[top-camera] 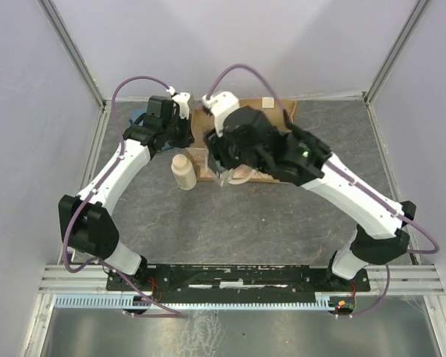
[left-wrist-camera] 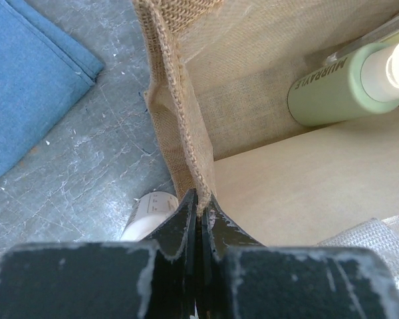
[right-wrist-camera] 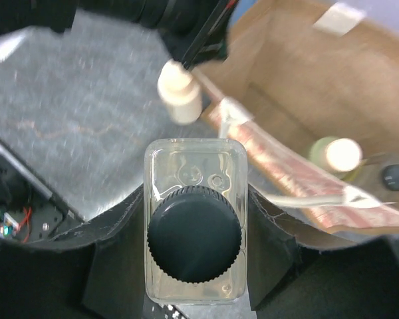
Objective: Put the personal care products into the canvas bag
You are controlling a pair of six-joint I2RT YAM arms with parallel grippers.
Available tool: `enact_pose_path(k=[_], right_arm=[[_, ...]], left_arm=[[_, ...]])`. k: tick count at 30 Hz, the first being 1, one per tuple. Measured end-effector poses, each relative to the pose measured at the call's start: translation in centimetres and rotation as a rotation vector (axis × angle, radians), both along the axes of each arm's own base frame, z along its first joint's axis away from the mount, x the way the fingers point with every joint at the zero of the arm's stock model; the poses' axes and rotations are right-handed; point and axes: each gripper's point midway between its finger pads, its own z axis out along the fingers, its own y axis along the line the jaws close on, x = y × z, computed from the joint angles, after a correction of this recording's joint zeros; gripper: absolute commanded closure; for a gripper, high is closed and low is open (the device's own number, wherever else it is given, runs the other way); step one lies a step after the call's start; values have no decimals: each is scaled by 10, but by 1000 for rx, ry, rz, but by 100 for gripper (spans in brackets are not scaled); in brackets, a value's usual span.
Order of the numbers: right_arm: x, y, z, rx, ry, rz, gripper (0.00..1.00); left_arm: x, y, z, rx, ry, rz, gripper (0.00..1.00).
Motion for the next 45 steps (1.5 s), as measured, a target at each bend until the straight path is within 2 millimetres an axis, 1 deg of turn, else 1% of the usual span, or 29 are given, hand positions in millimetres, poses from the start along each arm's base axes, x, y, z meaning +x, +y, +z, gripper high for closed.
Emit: enact_pose_path(k=[1, 3, 4, 6, 8, 10, 12, 13, 16, 17, 19, 22, 23, 24, 28, 31, 34, 37, 40, 43, 45], right_arm=[[5, -5, 14, 20, -27, -20, 100], [17, -18, 35, 44, -76, -60, 100], [23, -23, 42, 49, -95, -77, 100], [36, -33, 48, 52, -120, -105, 100], [53, -43, 49, 52, -131, -139, 100], [76, -56, 46, 52, -136, -186, 100], [95, -64, 43, 39, -146, -225, 100], [109, -69, 41, 28, -152, -248, 100], [138, -68, 34, 5, -163, -277, 100], [148, -64, 31, 4, -165, -282, 100], [160, -57, 23, 7, -163, -280, 100], [170, -44, 5, 10, -144, -264, 100], [172, -41, -6, 4, -130, -261, 100], [172, -40, -8, 2, -126, -260, 100], [176, -32, -48, -21, -77, -257, 100], [177, -31, -84, -54, -36, -262, 100], [178, -32, -121, -79, 2, -273, 100], [183, -36, -153, -78, 29, -292, 100], [187, -44, -180, -74, 51, -314, 100], [190, -54, -200, -77, 62, -338, 100], [192, -59, -207, -63, 68, -352, 100]], left_arm=[[0, 0, 0, -1, 0, 0, 97], [-1, -1, -1, -6, 1, -5, 97], [-1, -2, 0, -8, 1, -8, 97], [-2, -3, 0, -13, 2, -13, 97], [-2, -4, 1, -15, 2, -17, 97], [-3, -4, 1, -17, 3, -20, 97], [-3, -5, 1, -19, 4, -23, 97], [-4, -5, 1, -22, 6, -27, 97], [-5, -8, 1, -29, 7, -37, 97], [-5, -8, 2, -31, 7, -40, 97], [-6, -10, 2, -33, 7, -44, 97], [-7, -11, 3, -40, 9, -52, 97], [-8, -12, 3, -44, 11, -57, 97], [-9, -14, 3, -46, 14, -62, 97], [-13, -18, 5, -47, 19, -76, 97], [-15, -20, 7, -46, 24, -83, 97], [-18, -22, 8, -46, 34, -91, 97], [-21, -24, 11, -55, 43, -103, 97], [-23, -25, 15, -62, 51, -104, 97], [-24, -25, 17, -68, 58, -99, 97], [-25, -26, 16, -71, 63, -96, 97]])
